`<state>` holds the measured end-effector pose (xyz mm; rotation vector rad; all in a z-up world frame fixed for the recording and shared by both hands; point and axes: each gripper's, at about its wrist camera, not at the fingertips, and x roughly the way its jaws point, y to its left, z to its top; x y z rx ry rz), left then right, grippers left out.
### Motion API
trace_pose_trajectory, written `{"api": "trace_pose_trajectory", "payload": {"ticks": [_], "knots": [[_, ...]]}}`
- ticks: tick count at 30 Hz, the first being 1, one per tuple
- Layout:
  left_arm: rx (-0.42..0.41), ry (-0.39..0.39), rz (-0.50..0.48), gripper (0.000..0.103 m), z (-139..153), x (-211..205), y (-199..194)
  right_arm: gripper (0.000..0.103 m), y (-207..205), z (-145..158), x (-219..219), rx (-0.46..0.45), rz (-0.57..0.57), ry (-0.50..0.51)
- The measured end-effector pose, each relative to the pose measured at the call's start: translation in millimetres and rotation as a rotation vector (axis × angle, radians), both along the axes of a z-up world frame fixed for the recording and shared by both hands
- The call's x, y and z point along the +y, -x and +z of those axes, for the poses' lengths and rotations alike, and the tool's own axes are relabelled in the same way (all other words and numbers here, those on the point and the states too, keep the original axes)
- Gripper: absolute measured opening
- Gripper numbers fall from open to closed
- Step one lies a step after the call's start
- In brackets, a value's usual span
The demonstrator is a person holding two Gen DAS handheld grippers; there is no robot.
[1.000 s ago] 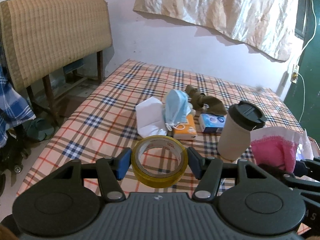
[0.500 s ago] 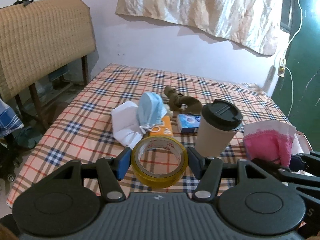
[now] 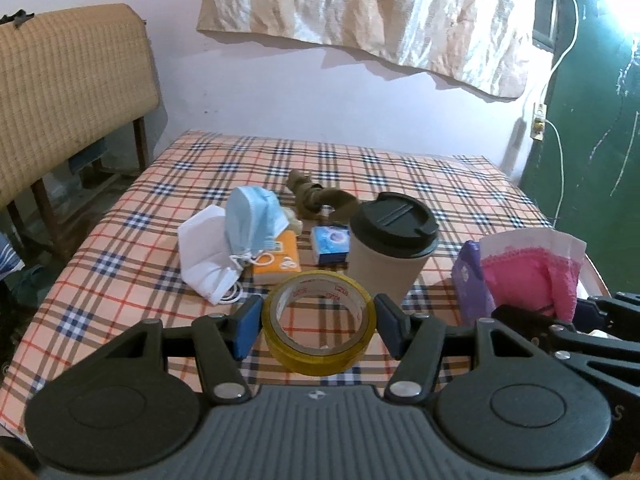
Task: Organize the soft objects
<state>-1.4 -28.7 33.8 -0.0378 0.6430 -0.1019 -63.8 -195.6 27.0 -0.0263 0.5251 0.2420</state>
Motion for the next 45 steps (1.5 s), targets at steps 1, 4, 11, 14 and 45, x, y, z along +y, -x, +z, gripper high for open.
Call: {"api": "trace_pose_trajectory", "payload": {"ticks": [1, 4, 11, 14, 45], "knots": [[0.0, -0.001, -0.004, 0.061, 0.3, -2.1, -0.6, 0.038, 0.4, 0.0, -2.3, -0.001, -0.006, 0.0], [-0.002, 0.002, -0.017, 0.061, 0.7, -7.8, -1.6, 0.038, 0.1, -0.2, -9.3, -0.003, -0.023, -0.004], [-0.003, 0.003, -0.047, 0.061, 0.6, -21.3, -3.4, 0.038, 1.0, 1.9, -24.2, -0.015, -0.059, -0.009], [-0.003, 0.003, -0.06, 0.061, 0.3, -26.9, -3.7, 0.038, 1.1, 2.1, -31.5, -0.014, -0.076, -0.015], [-0.015, -0.007, -0.214, 0.061, 3.0, -94.3, -14.0, 0.038, 5.7, 7.4, -96.9, -0.032, -0.21, -0.043]]}}
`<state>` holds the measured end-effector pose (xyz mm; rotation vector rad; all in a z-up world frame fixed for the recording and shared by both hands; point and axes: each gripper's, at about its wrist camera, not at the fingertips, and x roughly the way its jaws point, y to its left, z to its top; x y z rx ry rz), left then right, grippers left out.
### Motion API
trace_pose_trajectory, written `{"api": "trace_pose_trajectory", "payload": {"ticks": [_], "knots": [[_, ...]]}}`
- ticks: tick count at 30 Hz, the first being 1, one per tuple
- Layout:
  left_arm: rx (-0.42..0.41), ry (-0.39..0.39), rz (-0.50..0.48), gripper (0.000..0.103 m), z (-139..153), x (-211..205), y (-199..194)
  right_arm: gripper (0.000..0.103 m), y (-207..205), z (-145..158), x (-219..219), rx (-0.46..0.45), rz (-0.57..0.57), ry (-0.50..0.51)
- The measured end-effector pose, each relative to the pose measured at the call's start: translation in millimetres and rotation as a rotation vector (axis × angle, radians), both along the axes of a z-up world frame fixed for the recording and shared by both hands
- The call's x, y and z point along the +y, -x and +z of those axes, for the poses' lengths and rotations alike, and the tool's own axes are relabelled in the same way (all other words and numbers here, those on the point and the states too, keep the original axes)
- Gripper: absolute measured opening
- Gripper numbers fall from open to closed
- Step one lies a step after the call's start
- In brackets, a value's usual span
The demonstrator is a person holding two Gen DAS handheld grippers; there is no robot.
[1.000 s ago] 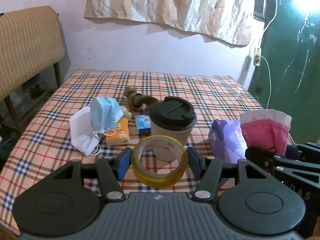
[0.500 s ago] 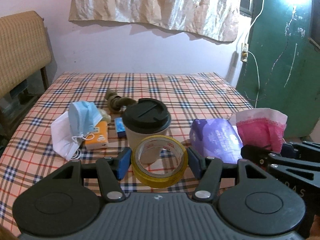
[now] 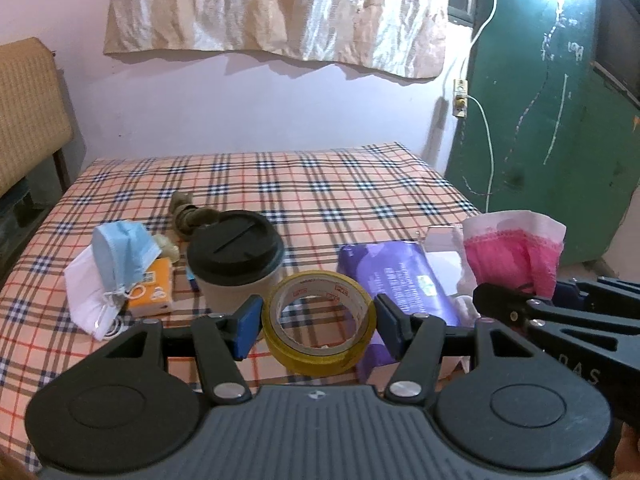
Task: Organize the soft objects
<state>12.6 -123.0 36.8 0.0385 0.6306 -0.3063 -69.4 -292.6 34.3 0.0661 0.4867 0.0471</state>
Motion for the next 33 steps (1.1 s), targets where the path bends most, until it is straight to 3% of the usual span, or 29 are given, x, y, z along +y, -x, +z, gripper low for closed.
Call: {"api": "trace_pose_trajectory", "payload": {"ticks": [33], "knots": [[0.011, -0.012, -0.171, 0.061, -7.3, -85.5, -12.0, 0.038, -9.8, -10.3, -87.2, 0.022, -0.15, -0.027]]}}
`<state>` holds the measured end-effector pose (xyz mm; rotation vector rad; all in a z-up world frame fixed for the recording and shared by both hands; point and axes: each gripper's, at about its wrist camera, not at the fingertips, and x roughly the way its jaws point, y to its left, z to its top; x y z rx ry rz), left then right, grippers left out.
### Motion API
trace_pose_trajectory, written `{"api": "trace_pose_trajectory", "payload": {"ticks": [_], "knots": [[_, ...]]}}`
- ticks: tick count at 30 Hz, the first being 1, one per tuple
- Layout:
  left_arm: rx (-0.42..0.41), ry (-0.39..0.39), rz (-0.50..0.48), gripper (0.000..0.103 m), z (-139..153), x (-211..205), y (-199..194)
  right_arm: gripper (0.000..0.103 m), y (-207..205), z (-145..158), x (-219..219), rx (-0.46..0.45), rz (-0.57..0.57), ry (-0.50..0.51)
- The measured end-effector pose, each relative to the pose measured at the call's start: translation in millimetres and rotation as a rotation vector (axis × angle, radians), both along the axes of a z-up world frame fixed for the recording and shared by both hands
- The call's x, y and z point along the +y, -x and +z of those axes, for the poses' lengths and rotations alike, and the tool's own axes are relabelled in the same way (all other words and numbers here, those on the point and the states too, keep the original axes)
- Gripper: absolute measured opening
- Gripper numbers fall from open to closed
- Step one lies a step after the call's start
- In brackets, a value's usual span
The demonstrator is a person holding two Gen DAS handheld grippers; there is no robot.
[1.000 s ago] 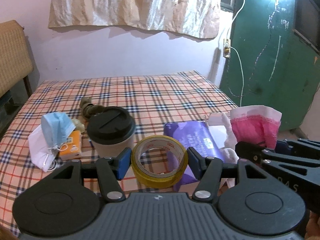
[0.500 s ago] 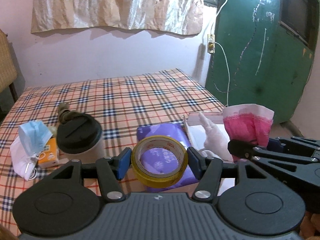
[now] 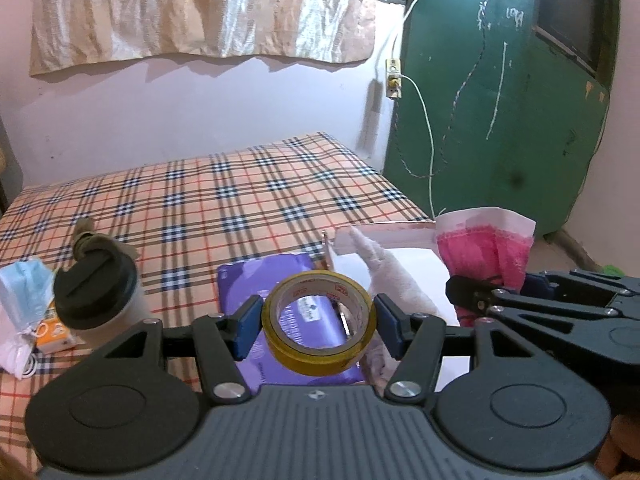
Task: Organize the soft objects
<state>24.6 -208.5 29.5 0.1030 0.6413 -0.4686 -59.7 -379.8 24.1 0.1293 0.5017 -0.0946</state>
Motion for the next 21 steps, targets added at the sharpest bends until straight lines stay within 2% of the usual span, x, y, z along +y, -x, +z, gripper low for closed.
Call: {"api": "trace_pose_trajectory", "payload": {"ticks": [15, 21], "knots": [[0.037, 0.001, -0.081, 0.061, -16.1, -47.2, -18.1, 0.038, -34.2, -13.0, -62.4, 0.058, -0.046, -0.013], [0.067, 0.003, -0.1, 0.061, -25.2, -61.4, -24.6, 0.038, -53.9, -22.8, -77.1, 0.096, -0.032, -0.013]]}}
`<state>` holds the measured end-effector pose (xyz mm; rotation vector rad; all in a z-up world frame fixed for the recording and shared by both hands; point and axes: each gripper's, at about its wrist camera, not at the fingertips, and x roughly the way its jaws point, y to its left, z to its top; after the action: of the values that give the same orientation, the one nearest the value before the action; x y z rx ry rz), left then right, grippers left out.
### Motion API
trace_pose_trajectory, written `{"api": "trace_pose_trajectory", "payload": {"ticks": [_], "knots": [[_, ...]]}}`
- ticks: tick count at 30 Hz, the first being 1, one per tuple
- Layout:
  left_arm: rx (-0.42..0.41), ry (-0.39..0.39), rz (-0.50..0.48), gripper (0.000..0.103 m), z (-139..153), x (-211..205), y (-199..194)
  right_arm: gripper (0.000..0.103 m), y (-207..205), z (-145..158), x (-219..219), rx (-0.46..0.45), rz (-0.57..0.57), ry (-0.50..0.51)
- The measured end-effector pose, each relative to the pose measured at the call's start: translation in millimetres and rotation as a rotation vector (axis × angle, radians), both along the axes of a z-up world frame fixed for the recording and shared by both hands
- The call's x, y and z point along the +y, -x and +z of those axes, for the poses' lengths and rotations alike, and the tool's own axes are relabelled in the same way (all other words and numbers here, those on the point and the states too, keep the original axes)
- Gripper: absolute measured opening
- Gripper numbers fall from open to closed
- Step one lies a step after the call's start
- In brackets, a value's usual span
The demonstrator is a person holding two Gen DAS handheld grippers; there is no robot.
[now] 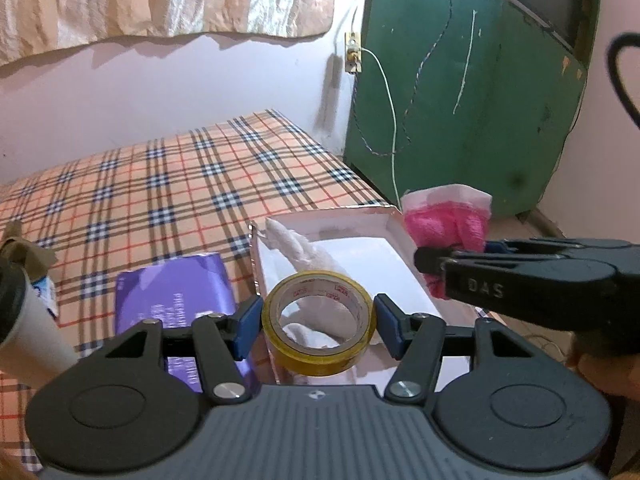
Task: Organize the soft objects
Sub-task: 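Open the left tool while the right tool opens, dropping tape roll and pink sock into tray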
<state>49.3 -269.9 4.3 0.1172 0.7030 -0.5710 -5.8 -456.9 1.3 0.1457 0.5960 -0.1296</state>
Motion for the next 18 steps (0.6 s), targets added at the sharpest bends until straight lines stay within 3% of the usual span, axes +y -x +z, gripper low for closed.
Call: {"api": "trace_pose_trajectory", "payload": {"ticks": [7, 11, 16, 18], "knots": [[0.027, 0.0, -0.021, 0.062, -8.7, -11.9, -5.9, 0.039, -20.6, -7.7, -8.0, 0.028, 0.011, 0.012], [0.033, 0.005, -0.034, 0.063, -11.7, -15.2, -7.6, 0.046, -27.7, -10.5, -12.2, 0.026, 0.0, 0.011], [0.021, 0.015, -0.037, 0.077, -8.0, -11.6, -4.1, 0.071, -25.2, -6.6, -13.3, 0.01, 0.005, 0.004], [0.019, 0.017, -0.028, 0.079, -5.6, -9.3, -3.3, 0.076, -20.5, -2.5, -10.2, 0.004, -0.004, 0.02]]}}
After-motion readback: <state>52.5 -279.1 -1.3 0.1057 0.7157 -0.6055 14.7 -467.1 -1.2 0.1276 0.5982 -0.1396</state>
